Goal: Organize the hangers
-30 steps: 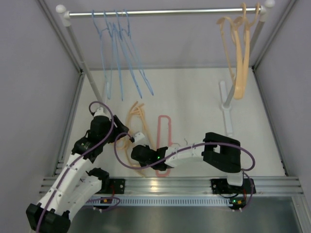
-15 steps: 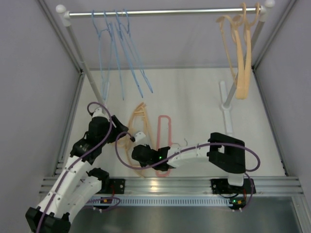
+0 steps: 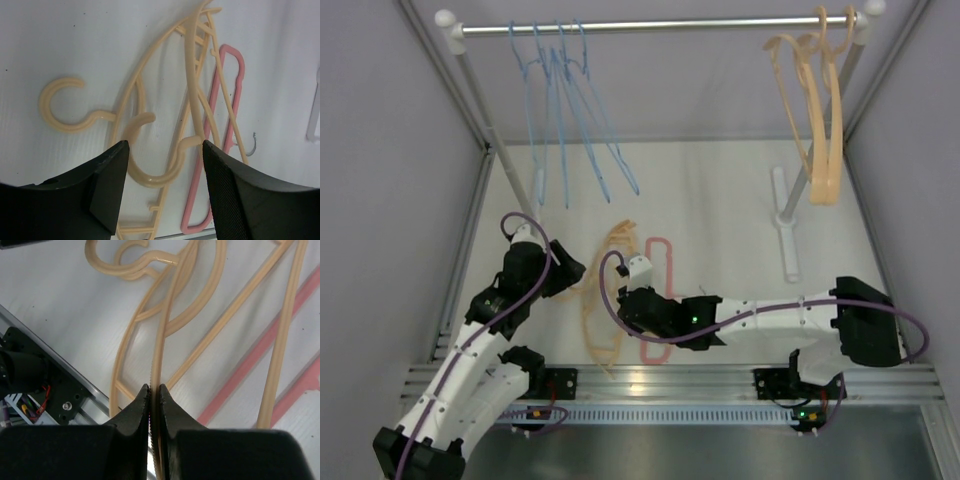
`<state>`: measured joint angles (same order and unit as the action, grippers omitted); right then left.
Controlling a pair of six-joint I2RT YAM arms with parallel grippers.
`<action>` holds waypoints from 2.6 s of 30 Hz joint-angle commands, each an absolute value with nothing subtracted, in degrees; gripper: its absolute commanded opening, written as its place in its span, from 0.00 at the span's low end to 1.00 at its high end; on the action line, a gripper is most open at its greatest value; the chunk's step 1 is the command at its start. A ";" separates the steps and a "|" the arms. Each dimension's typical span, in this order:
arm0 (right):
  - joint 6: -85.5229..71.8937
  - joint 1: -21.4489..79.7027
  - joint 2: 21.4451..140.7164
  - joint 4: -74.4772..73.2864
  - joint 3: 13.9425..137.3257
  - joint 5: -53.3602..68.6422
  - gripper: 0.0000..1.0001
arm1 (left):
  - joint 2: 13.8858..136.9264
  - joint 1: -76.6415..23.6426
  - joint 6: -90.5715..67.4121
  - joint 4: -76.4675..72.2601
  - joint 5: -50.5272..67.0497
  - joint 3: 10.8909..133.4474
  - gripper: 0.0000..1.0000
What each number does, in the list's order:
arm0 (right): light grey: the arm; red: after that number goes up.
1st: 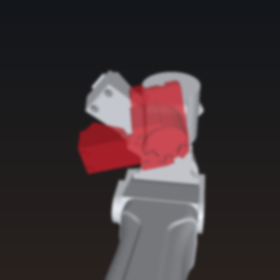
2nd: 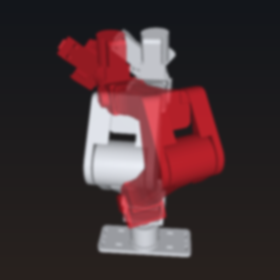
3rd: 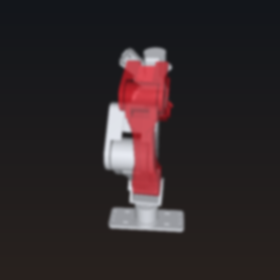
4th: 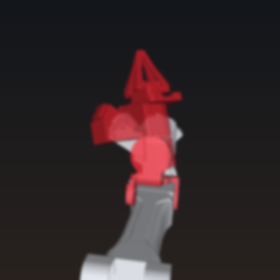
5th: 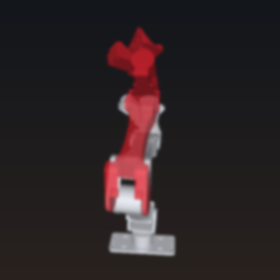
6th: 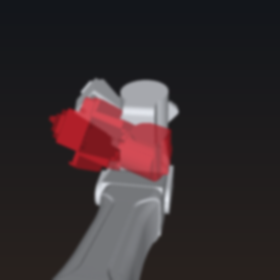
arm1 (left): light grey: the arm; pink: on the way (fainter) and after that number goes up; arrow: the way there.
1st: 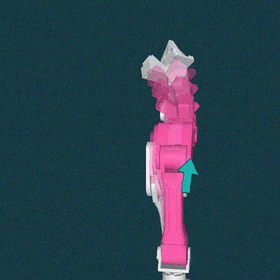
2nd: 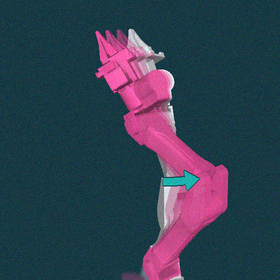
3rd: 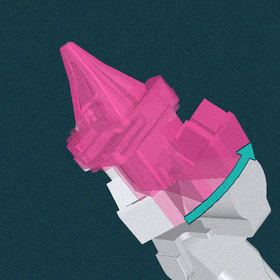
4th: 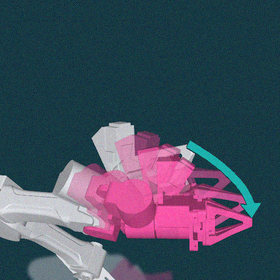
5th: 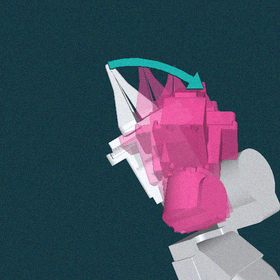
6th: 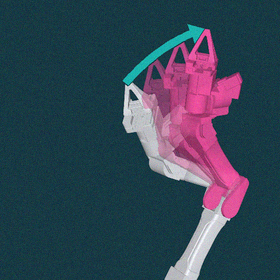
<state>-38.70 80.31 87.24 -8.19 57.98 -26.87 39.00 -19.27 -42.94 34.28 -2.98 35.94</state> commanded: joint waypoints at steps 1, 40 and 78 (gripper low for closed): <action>-41.74 81.47 83.24 -13.09 56.26 -30.67 0.00 | 37.79 -18.98 -43.42 34.01 -2.46 35.60 0.65; -43.85 70.76 58.12 -15.03 48.43 -34.10 0.00 | 38.32 -18.98 -44.56 30.59 3.25 32.70 0.64; -51.67 51.79 51.15 -15.65 82.26 -14.43 0.00 | 39.20 -18.90 -46.14 25.93 6.50 29.44 0.63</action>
